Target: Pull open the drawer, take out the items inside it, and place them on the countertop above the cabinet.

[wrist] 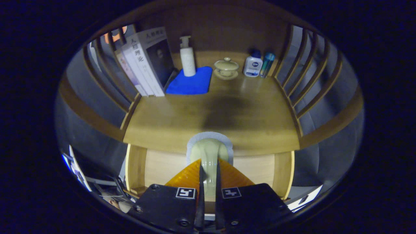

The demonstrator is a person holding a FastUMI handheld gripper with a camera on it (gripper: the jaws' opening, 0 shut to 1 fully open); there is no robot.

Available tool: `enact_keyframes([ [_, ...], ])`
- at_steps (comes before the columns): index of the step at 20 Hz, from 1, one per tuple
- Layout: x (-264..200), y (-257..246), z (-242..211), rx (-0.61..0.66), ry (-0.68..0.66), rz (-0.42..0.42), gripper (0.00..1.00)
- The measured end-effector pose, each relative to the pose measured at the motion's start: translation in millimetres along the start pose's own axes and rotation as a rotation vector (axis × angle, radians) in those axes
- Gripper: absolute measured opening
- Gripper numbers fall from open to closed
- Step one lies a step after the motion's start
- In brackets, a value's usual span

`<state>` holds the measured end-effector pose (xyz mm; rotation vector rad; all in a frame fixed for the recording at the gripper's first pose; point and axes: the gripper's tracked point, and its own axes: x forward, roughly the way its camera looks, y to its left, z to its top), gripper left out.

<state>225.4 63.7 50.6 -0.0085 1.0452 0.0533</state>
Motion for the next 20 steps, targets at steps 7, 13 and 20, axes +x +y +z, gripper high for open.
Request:
enact_keyframes([
  [7, 31.7, -10.9, 56.6, -0.008, 0.009, -0.033, 0.16],
  [13, 77.4, -15.0, 60.1, 0.013, 0.102, -0.028, 0.16],
  [20, 88.7, -21.0, 64.0, 0.015, 0.123, -0.047, 0.27],
])
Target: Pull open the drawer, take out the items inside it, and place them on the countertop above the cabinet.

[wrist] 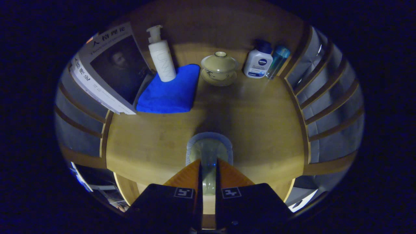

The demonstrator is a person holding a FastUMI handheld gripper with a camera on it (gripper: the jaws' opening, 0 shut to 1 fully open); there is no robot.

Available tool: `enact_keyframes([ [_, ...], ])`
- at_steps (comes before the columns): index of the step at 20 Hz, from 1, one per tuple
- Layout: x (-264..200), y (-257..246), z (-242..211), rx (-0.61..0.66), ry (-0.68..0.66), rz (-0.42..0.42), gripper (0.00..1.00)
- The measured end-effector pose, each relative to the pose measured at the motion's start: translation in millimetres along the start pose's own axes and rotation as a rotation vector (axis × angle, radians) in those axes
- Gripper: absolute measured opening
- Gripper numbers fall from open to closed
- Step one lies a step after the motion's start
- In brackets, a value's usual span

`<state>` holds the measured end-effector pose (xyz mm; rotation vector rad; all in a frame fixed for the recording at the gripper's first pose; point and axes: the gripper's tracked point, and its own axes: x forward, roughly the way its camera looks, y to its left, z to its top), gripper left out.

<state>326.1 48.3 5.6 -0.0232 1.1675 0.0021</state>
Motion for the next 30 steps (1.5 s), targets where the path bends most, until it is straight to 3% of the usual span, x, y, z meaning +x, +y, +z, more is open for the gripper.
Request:
enact_keyframes([
  [7, -0.7, 1.7, 1.2, 0.025, -0.038, -0.001, 0.63],
  [17, -46.9, 6.9, -27.9, 0.015, -0.151, 0.024, 0.63],
  [21, -83.9, 16.3, -55.5, -0.02, -0.286, 0.049, 0.63],
  [24, -116.0, 36.5, -92.2, -0.029, -0.372, 0.129, 0.63],
  [30, -181.1, 52.7, -151.3, -0.066, -0.647, 0.151, 0.66],
])
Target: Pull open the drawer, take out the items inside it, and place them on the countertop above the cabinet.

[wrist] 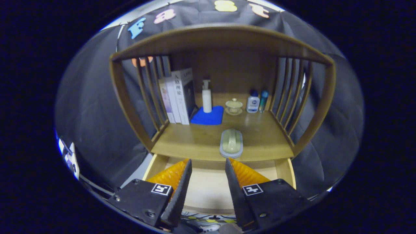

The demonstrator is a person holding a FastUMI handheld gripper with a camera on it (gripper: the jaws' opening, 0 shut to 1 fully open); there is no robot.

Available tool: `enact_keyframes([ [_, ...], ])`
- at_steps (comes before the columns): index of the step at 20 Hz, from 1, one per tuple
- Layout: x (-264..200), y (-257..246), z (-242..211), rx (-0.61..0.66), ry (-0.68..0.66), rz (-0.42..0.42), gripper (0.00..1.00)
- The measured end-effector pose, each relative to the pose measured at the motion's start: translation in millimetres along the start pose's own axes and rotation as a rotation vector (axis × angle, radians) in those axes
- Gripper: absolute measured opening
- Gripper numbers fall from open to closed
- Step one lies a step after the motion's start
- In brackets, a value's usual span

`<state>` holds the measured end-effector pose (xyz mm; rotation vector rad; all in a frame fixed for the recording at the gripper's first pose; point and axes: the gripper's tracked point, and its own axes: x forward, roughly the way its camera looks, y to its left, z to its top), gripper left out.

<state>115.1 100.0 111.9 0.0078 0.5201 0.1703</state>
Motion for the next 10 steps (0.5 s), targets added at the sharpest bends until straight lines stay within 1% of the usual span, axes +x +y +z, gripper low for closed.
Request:
enact_keyframes([
  [1, -13.3, 2.6, 1.7, -0.008, -0.046, 0.007, 0.66],
  [3, -49.9, 5.5, 11.2, -0.029, -0.175, -0.006, 0.66],
  [6, -96.8, 8.8, 5.3, -0.022, -0.312, -0.003, 0.94],
  [7, -109.0, 8.9, 4.1, -0.015, -0.356, 0.001, 1.0],
  [10, -130.0, -8.3, -12.6, 0.003, -0.434, -0.035, 1.0],
])
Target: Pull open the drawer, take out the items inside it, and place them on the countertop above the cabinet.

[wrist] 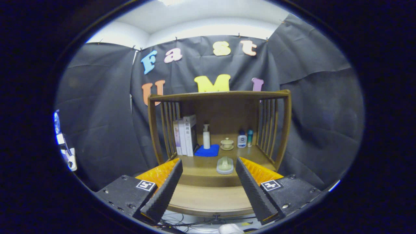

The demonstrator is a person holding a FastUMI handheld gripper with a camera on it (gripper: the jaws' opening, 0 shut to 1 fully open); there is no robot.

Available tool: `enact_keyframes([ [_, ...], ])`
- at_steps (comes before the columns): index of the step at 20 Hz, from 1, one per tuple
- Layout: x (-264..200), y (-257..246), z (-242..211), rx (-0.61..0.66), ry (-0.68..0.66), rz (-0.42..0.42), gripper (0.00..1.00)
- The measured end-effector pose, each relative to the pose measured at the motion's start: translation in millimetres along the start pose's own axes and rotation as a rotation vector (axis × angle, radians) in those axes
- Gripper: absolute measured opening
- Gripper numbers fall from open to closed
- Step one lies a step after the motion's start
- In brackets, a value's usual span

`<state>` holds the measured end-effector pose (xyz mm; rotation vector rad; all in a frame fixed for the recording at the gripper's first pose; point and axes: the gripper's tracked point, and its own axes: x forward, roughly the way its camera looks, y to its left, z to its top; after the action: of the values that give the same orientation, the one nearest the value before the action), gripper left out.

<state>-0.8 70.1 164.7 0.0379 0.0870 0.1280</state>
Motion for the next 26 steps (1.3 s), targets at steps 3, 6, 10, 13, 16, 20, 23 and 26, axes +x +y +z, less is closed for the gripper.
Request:
enact_keyframes([
  [3, -21.4, -25.4, -12.9, 0.004, -0.082, -0.053, 1.0],
  [6, -40.7, -42.8, -39.7, -0.025, -0.136, -0.092, 1.0],
  [10, -60.3, -51.9, -87.1, -0.032, -0.166, -0.105, 1.0],
  [13, -64.0, -48.2, -122.1, -0.078, -0.174, -0.099, 1.0],
  [16, -59.0, -43.4, -165.7, -0.073, -0.127, -0.094, 1.0],
  [20, -52.7, -34.7, -213.7, -0.064, -0.077, -0.073, 1.0],
  [23, -42.1, -34.6, -245.9, -0.041, 0.009, -0.074, 1.0],
  [26, -22.1, -36.4, -257.4, -0.029, 0.022, -0.084, 1.0],
])
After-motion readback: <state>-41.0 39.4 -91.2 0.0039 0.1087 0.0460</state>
